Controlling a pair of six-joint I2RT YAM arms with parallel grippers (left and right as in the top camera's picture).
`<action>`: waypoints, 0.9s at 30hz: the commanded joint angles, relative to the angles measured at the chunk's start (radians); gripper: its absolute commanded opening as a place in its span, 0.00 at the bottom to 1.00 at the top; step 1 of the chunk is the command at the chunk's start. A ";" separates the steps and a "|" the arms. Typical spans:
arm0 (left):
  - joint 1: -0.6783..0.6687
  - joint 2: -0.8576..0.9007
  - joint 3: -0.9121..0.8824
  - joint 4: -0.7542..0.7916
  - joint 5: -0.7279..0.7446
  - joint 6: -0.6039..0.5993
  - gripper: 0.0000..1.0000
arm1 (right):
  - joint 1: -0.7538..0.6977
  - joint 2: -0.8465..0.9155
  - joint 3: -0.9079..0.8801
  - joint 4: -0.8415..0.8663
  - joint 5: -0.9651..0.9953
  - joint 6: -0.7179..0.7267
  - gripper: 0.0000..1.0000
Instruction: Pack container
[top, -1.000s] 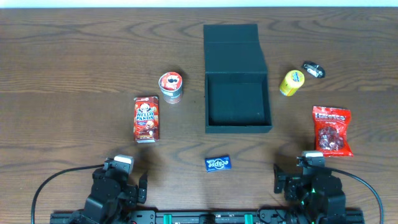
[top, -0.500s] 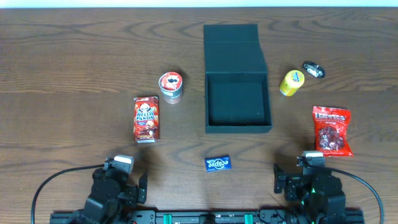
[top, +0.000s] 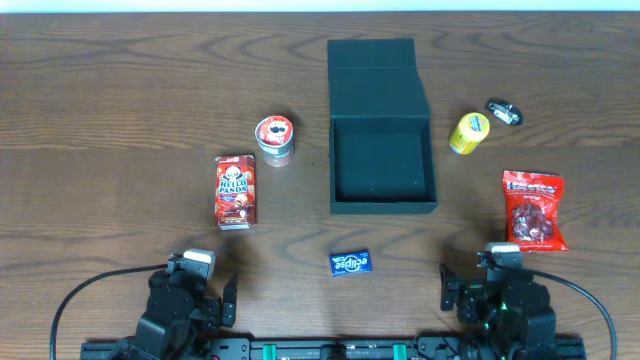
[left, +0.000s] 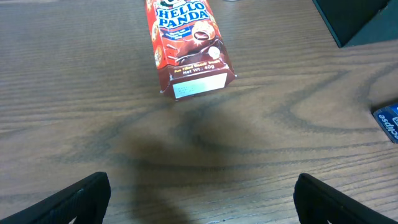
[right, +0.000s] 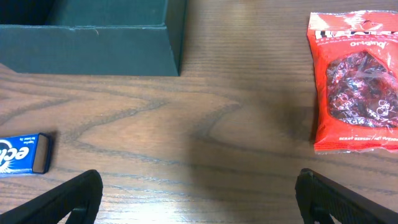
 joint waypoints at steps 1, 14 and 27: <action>0.003 -0.007 -0.035 -0.033 0.003 -0.005 0.95 | 0.006 -0.005 -0.002 -0.004 -0.004 -0.014 0.99; 0.003 -0.007 -0.035 -0.034 0.003 -0.005 0.95 | 0.006 -0.005 -0.002 0.098 0.072 -0.014 0.99; 0.003 -0.007 -0.035 -0.033 0.003 -0.005 0.95 | 0.006 -0.005 -0.002 0.374 0.085 0.216 0.99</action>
